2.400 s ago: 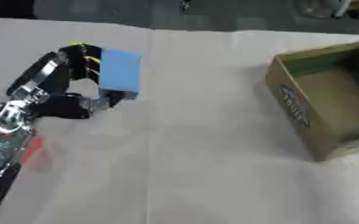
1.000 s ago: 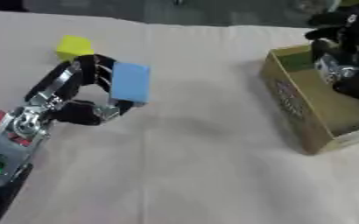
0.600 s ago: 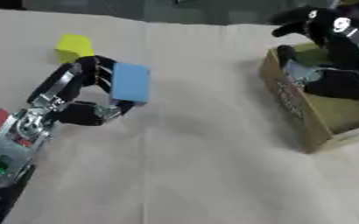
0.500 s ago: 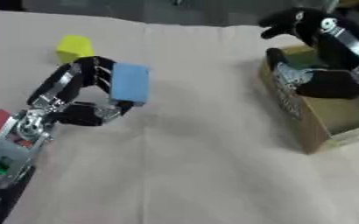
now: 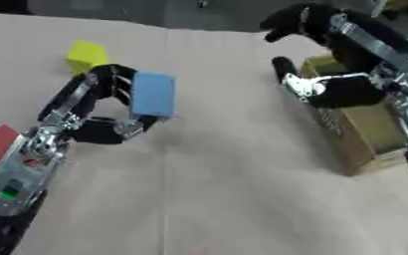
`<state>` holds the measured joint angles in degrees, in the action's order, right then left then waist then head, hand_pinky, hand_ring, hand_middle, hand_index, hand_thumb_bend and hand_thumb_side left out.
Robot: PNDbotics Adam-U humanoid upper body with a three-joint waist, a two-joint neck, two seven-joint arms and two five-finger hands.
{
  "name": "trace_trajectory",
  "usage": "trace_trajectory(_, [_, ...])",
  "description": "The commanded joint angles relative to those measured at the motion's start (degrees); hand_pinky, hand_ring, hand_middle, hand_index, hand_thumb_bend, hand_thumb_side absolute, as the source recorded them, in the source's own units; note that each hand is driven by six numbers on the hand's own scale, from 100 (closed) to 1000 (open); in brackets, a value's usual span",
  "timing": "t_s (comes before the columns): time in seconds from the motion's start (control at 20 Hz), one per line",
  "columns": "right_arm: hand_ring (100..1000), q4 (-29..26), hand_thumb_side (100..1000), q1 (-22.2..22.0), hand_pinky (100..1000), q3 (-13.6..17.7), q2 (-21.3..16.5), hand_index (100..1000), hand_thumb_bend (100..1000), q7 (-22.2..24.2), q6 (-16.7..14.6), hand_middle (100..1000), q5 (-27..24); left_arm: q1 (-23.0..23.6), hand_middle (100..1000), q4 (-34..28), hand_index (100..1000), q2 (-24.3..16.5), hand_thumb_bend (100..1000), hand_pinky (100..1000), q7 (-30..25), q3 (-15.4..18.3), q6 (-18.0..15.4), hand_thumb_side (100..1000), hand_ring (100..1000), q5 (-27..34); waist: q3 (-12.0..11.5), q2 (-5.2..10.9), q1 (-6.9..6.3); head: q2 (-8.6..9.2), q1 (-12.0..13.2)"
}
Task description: Pick up the objects with one hand, pass them to the other hand, and then place them into the box on the other side of the table.
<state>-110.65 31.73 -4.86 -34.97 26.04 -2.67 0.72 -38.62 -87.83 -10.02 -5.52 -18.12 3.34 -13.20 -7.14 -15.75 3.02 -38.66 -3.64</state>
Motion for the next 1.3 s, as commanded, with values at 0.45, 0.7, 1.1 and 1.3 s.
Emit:
trace_trajectory(0.45, [787, 4.35, 128, 5.55, 935, -2.3, 3.06, 855, 100, 3.78, -3.01, 834, 7.41, -0.55, 441, -1.56, 568, 2.37, 100, 571, -0.05, 0.57, -0.36, 100, 607, -0.99, -0.15, 2.55, 1.05, -0.3, 0.03])
trace_trajectory(0.7, [808, 6.07, 100, 7.34, 942, -3.43, 4.48, 863, 100, 6.03, -5.05, 850, 11.29, -0.5, 442, -0.92, 569, 4.0, 100, 570, -0.53, 0.56, -0.24, 100, 608, -1.83, -0.44, 2.62, 1.22, -0.33, -0.49])
trace_trajectory(1.1, [812, 8.34, 100, 8.66, 962, -5.0, 6.52, 866, 100, 6.64, -5.9, 840, 13.7, -0.22, 442, -0.9, 570, 6.45, 100, 569, -0.88, 1.07, 0.15, 100, 610, -2.58, -0.77, 2.61, 1.39, -0.39, -0.97])
trace_trajectory(1.3, [816, 9.2, 100, 9.1, 972, -5.28, 7.01, 867, 100, 8.06, -5.4, 840, 12.75, -0.46, 442, -0.55, 571, 7.56, 100, 568, -0.93, 1.23, 0.65, 100, 610, -2.7, -0.9, 2.56, 1.43, -0.33, -1.09])
